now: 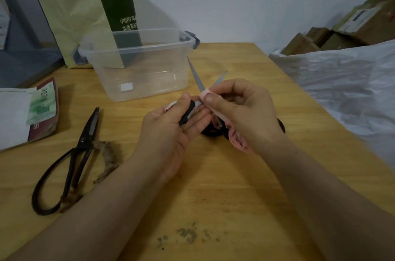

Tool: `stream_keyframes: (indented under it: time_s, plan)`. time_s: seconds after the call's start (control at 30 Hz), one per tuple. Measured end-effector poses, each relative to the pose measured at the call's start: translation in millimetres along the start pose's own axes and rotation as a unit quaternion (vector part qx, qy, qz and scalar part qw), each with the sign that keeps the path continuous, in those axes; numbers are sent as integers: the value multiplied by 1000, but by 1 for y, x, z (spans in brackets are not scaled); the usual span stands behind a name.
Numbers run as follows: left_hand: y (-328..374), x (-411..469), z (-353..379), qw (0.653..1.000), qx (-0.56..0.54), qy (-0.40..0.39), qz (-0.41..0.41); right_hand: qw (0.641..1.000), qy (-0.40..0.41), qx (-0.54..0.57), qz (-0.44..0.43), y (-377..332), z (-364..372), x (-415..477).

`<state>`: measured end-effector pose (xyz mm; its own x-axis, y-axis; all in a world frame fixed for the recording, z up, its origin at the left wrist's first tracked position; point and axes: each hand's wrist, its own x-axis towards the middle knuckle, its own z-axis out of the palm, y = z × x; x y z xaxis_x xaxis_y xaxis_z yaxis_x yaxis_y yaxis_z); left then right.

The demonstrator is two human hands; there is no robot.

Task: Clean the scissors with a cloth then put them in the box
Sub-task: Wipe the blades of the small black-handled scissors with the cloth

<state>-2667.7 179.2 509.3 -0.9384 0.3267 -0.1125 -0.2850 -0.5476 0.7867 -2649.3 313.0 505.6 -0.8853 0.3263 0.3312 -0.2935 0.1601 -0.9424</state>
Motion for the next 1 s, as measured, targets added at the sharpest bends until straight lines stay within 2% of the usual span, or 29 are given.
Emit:
stream_keyframes:
  time_s: [0.07, 0.13, 0.3, 0.43, 0.53, 0.67, 0.87, 1.0]
  plan:
    - [0, 0, -1, 1000, 13, -8, 4, 999, 9, -22, -32, 3, 6, 0]
    - [-1, 0, -1, 1000, 23, -13, 11, 999, 27, 1, -44, 5, 10, 1]
    - [-3, -1, 0, 999, 31, -16, 24, 997, 11, 62, -35, 5, 5, 3]
    - [-3, -1, 1, 999, 26, -7, 30, 992, 10, -63, -112, 1, 6, 3]
    - [-2, 0, 2, 999, 22, -1, 38, 962, 28, -198, -187, 6, 8, 5]
    - [-2, 3, -3, 999, 18, 17, 48, 929, -43, -270, -250, 12, 10, 5]
    - [-8, -1, 1, 999, 38, -9, 38, 928, 23, -300, -217, 8, 6, 8]
    - [-7, 0, -2, 998, 36, 9, 43, 940, -39, -273, -199, 6, 9, 7]
